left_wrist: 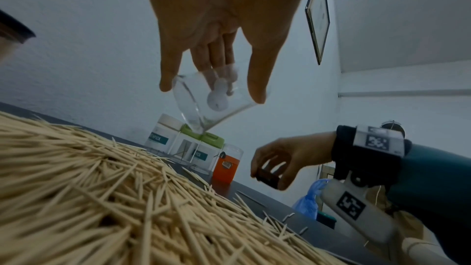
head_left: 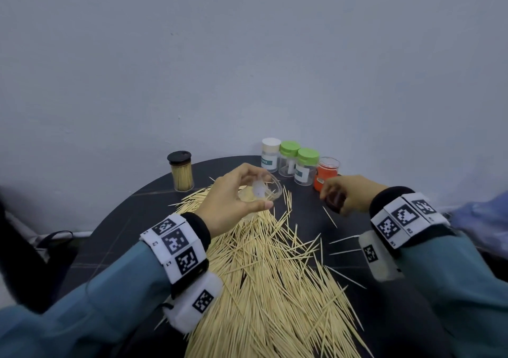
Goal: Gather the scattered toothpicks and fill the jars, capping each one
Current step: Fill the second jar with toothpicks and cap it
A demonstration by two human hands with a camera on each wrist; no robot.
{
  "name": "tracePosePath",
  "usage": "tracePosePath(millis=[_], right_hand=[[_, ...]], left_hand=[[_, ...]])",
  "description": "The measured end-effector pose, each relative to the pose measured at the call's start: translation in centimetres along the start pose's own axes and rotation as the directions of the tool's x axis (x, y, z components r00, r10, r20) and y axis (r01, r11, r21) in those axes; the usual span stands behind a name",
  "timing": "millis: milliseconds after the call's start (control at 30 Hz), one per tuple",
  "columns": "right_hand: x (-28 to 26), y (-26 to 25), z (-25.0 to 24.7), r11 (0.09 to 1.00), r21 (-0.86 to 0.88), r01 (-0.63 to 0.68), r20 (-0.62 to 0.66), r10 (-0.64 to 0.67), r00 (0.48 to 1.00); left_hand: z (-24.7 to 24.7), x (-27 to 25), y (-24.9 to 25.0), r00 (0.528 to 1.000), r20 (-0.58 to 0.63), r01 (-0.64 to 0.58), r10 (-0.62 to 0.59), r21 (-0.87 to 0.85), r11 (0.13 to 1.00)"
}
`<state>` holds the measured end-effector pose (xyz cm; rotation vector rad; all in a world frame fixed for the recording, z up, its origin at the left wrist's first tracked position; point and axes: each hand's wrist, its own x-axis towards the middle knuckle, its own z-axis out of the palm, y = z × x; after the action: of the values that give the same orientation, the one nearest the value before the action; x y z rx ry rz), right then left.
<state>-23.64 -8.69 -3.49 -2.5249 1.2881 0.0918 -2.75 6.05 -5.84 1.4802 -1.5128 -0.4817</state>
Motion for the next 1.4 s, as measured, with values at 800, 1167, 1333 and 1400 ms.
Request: tracePosePath(millis=[800, 1167, 1333, 1400], right_hand=[[-7.4, -7.8, 4.2, 0.966, -0.07, 0.25, 0.264, -0.224, 0.938], [-11.3, -14.4, 8.2, 0.662, -0.097, 0.743, 0.432, -0.645, 0.631], [-10.8, -15.4, 9.0, 0.648, 0.018, 0.762, 0.467, -0.679, 0.567], [-10.4, -15.5, 9.1, 0.64, 0.074, 0.765, 0.447, -0.707, 0.548]], left_hand=[[-1.3, -0.3, 0.4, 0.999, -0.035, -0.029, 0.027, -0.033, 0.999], [-2.7, -0.5, 0.8, 0.998, -0.057, -0.044, 0.04, -0.063, 0.997], [-4.8, -0.6, 0.6, 0.992, -0.117, -0.046, 0.041, -0.042, 0.998], [-5.5, -0.7, 0.2, 0.989, -0.145, -0.04, 0.033, -0.048, 0.998]])
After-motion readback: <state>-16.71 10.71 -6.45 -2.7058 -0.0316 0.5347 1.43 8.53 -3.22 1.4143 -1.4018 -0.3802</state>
